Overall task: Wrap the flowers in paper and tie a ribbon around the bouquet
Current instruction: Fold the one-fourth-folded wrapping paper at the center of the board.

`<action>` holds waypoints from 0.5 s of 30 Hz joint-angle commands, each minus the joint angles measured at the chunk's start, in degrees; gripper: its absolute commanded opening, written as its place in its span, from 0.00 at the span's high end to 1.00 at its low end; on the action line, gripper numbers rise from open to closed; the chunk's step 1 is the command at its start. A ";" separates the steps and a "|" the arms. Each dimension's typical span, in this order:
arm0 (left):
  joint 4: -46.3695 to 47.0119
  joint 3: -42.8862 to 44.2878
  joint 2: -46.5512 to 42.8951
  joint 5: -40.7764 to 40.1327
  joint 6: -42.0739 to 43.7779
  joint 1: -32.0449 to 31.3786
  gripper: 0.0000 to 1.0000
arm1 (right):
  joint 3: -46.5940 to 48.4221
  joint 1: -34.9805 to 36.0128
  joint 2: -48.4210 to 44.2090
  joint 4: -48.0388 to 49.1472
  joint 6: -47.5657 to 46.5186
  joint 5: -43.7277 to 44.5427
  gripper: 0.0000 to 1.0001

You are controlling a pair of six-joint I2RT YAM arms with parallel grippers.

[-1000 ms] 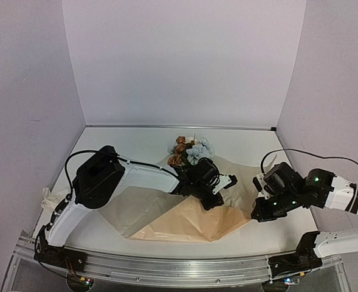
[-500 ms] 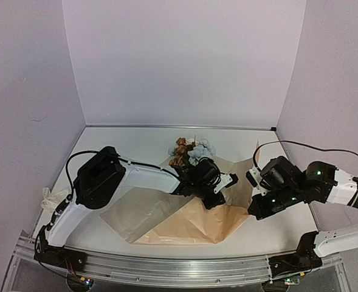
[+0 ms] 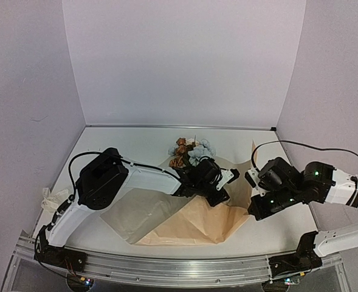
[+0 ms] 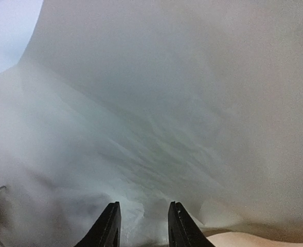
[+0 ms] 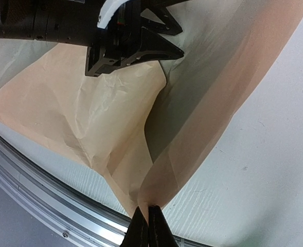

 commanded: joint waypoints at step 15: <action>9.97 -29.56 -32.17 2.52 -14.06 2.11 0.53 | -1.45 0.43 -4.82 -4.44 -2.70 7.48 1.00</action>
